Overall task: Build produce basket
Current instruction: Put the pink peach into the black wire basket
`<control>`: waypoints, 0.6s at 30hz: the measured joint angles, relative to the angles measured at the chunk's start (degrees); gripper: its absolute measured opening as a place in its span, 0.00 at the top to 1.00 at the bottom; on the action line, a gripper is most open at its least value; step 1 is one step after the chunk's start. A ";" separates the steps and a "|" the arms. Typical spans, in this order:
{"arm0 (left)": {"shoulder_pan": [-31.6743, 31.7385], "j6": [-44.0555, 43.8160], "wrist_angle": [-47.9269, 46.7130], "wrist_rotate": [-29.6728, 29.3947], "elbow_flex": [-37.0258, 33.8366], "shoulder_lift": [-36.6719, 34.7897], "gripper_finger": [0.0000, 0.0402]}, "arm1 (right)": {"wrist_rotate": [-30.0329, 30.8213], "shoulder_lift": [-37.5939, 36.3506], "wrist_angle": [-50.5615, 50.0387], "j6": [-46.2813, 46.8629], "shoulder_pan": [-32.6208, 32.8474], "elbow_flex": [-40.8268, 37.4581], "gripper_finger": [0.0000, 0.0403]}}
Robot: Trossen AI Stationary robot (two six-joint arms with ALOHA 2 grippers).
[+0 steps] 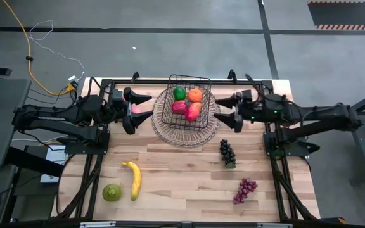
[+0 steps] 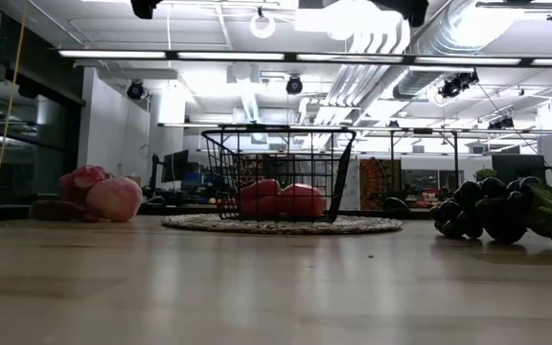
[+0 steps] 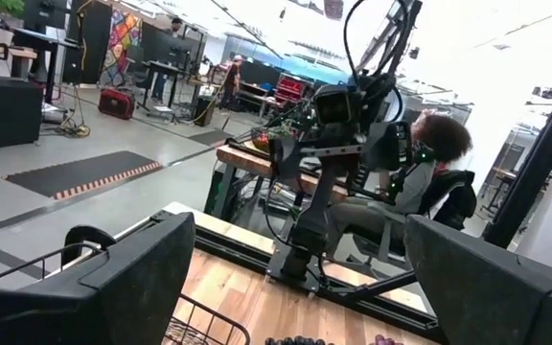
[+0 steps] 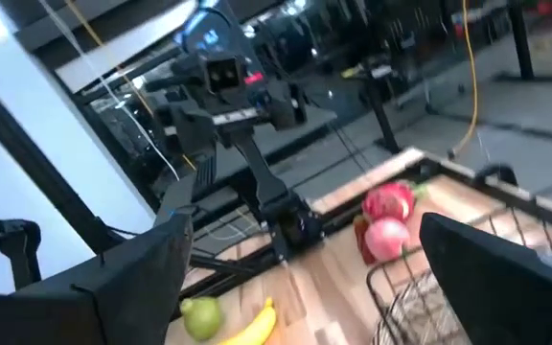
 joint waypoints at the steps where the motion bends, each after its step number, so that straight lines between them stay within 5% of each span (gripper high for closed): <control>1: 0.00 -0.02 0.00 0.00 0.00 0.00 0.10 | 0.00 -0.16 0.47 -0.92 0.00 0.00 0.02; 7: 0.00 -0.38 0.00 -0.43 0.00 0.00 0.10 | 0.15 0.14 0.23 -4.00 -0.03 0.00 0.02; 10: 0.09 -4.65 -3.10 -5.24 0.83 0.05 0.10 | 0.21 0.53 0.19 -4.04 -0.09 -0.02 0.02; 15: 3.50 -13.83 -27.63 -15.93 8.30 2.71 0.10 | 0.22 0.86 -0.46 -4.06 -0.09 -0.02 0.02; 18: 8.94 -22.25 -43.30 -15.58 12.16 6.17 0.10 | 0.34 0.86 -1.10 -4.06 -0.09 -0.02 0.02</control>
